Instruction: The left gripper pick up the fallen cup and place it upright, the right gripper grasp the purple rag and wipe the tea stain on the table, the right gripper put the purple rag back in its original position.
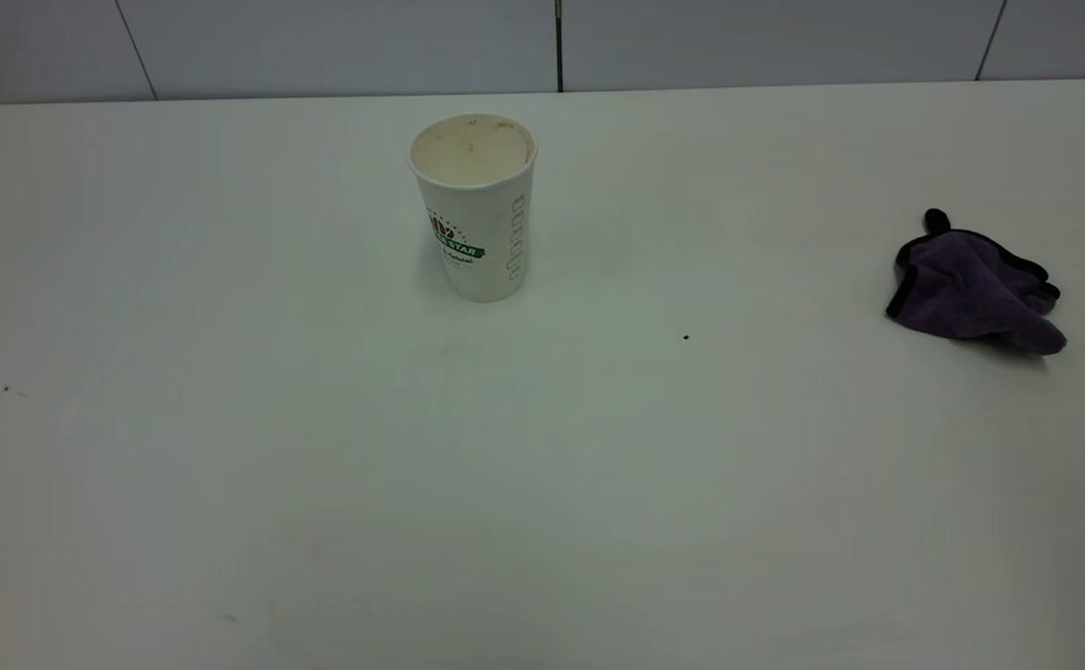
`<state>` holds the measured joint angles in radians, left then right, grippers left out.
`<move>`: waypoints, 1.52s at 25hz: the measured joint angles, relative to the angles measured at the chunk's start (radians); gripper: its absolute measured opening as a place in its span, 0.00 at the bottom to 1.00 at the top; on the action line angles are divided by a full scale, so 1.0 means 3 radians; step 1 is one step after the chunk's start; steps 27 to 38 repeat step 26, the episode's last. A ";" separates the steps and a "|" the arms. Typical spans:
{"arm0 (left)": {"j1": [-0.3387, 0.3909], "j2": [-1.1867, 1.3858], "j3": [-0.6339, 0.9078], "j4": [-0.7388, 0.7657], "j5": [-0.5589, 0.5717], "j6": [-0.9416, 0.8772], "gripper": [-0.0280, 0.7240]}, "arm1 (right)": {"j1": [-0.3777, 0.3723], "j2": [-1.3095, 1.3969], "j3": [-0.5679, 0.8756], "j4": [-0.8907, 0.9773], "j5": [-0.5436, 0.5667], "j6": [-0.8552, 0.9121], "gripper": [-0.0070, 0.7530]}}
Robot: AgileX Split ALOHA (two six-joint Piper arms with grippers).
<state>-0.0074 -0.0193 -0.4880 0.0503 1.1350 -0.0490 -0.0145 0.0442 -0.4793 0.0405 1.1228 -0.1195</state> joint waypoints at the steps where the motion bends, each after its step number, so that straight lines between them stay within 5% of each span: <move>1: 0.0000 0.0000 0.0000 0.0000 0.0000 0.0000 0.51 | -0.0024 -0.0046 0.0000 0.0000 0.0000 0.0004 0.71; 26: 0.0000 0.0000 0.0000 0.0000 0.0000 -0.0003 0.51 | -0.0094 -0.0202 0.0000 0.0000 0.0003 0.0042 0.52; 38: 0.0000 0.0000 0.0000 0.0000 0.0000 -0.0003 0.51 | -0.0094 -0.0202 0.0000 0.0000 0.0003 0.0042 0.52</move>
